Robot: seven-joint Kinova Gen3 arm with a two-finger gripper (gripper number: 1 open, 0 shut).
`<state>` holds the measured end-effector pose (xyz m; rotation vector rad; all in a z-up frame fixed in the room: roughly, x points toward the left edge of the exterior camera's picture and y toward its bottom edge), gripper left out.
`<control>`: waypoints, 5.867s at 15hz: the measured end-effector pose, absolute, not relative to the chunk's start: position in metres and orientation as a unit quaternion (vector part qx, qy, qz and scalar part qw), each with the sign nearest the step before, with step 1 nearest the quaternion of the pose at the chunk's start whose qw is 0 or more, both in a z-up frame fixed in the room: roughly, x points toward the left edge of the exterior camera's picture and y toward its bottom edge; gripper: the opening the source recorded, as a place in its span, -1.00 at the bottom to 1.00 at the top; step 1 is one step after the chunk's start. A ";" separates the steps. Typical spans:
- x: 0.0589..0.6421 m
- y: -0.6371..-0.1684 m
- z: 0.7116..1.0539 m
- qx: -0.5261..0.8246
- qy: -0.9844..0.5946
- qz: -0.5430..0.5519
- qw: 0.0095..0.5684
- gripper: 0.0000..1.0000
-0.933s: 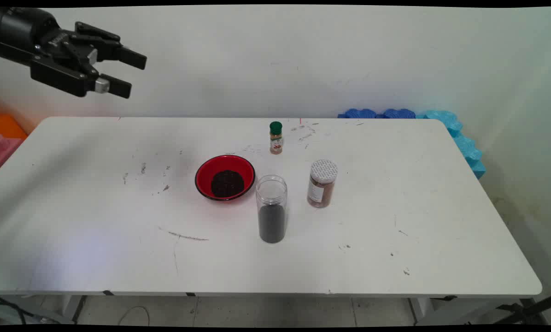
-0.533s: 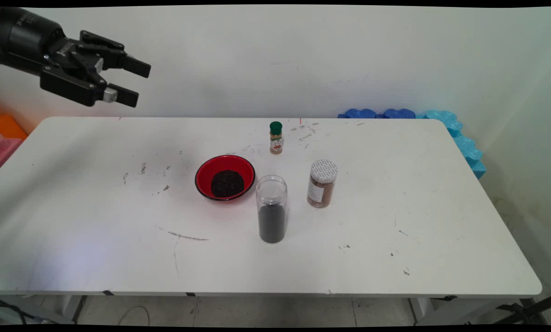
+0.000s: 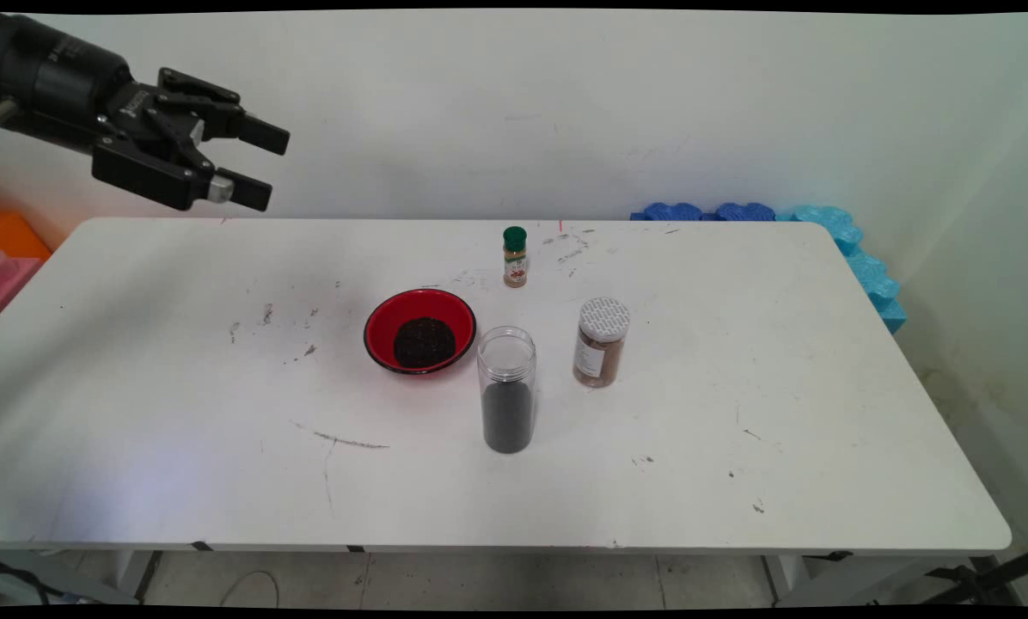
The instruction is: Pick up the black seasoning powder from the table, then pour the black seasoning powder in the red bowl
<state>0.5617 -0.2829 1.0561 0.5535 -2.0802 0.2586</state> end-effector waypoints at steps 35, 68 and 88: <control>0.406 -0.317 0.886 0.189 -0.896 0.111 0.385 1.00; 0.369 -0.339 0.850 0.180 -0.892 0.110 0.399 -1.00; 0.417 -0.320 0.953 0.126 -0.878 0.118 0.447 -1.00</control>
